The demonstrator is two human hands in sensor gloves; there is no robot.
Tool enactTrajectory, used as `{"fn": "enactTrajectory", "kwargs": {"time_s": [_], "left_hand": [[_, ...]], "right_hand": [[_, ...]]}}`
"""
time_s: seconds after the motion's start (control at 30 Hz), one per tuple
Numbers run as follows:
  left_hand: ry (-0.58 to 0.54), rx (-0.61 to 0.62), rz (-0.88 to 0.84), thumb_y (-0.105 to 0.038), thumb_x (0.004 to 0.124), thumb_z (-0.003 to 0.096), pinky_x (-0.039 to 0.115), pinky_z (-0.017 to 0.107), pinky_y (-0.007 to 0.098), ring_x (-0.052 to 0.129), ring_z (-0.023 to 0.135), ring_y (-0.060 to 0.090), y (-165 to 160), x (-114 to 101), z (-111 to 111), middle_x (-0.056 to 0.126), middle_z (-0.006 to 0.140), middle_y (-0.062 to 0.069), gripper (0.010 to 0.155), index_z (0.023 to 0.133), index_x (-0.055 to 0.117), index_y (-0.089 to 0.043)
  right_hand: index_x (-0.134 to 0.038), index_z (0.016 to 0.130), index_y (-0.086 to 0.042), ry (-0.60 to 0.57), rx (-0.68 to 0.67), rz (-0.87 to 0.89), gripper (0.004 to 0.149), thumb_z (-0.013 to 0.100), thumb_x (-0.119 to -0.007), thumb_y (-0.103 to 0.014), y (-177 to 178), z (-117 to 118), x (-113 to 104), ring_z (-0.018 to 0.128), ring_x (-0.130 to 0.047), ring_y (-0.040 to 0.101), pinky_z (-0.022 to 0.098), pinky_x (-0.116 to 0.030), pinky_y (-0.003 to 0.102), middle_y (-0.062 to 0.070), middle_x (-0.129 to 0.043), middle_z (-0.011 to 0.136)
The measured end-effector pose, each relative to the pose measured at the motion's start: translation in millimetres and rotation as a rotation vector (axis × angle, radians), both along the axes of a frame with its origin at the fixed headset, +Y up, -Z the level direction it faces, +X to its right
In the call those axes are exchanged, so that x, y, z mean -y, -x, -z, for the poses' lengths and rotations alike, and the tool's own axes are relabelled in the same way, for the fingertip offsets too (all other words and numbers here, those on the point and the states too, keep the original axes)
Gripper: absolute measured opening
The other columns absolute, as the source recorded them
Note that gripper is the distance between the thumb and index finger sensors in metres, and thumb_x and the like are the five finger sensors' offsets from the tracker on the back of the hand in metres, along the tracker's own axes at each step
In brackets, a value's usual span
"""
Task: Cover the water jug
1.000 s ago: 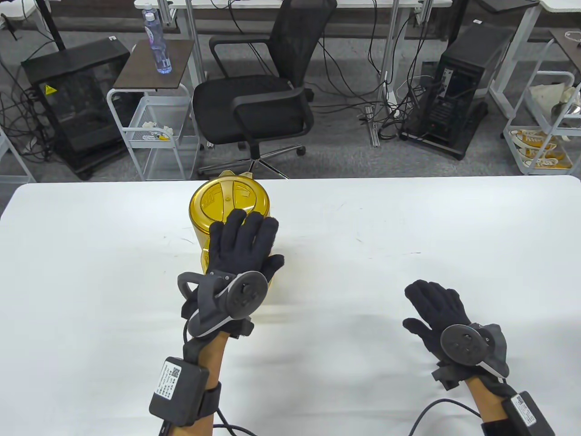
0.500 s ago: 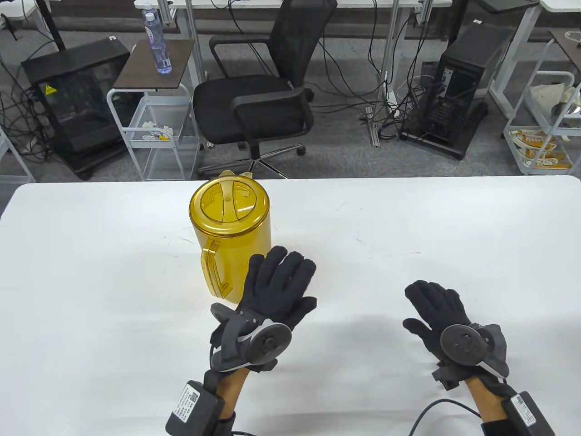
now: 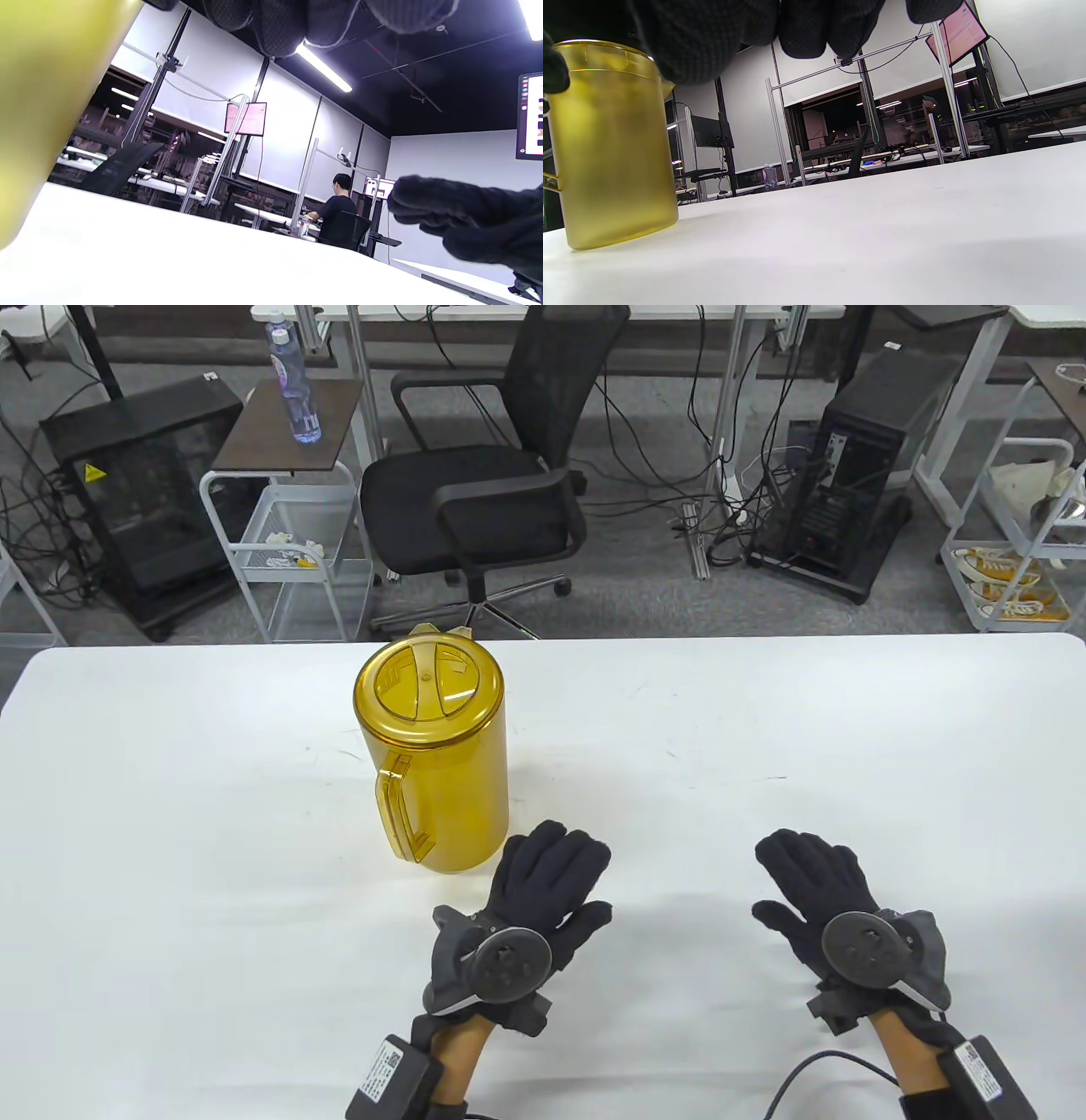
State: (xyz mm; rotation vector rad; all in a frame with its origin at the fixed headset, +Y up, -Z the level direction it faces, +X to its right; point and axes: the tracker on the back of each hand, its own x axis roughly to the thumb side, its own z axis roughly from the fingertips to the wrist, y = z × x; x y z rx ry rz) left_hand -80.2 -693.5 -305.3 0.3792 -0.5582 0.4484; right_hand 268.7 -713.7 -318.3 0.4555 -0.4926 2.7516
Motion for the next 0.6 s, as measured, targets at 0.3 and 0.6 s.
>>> {"fn": "enactTrajectory", "kwargs": {"time_s": [0.3, 0.6], "left_hand": [[0.080, -0.006, 0.045, -0.052, 0.067, 0.0537, 0.047, 0.083, 0.059, 0.050, 0.115, 0.029, 2.7, 23.3, 3.0, 0.063, 0.122, 0.001, 0.063, 0.112, 0.060, -0.029], [0.117, -0.004, 0.061, -0.052, 0.067, 0.0537, 0.047, 0.083, 0.059, 0.050, 0.115, 0.029, 3.5, 32.5, 7.3, 0.062, 0.122, 0.001, 0.063, 0.112, 0.060, -0.029]], "right_hand": [[-0.053, 0.110, -0.033, -0.003, -0.014, -0.004, 0.071, 0.047, -0.083, -0.044, 1.4, -1.4, 1.4, 0.107, -0.060, 0.032, 0.076, -0.051, 0.061, 0.004, -0.059, 0.118], [-0.053, 0.110, -0.033, -0.004, -0.008, -0.002, 0.071, 0.047, -0.083, -0.044, 0.3, -2.7, 1.6, 0.107, -0.060, 0.033, 0.076, -0.051, 0.061, 0.004, -0.059, 0.118]]}}
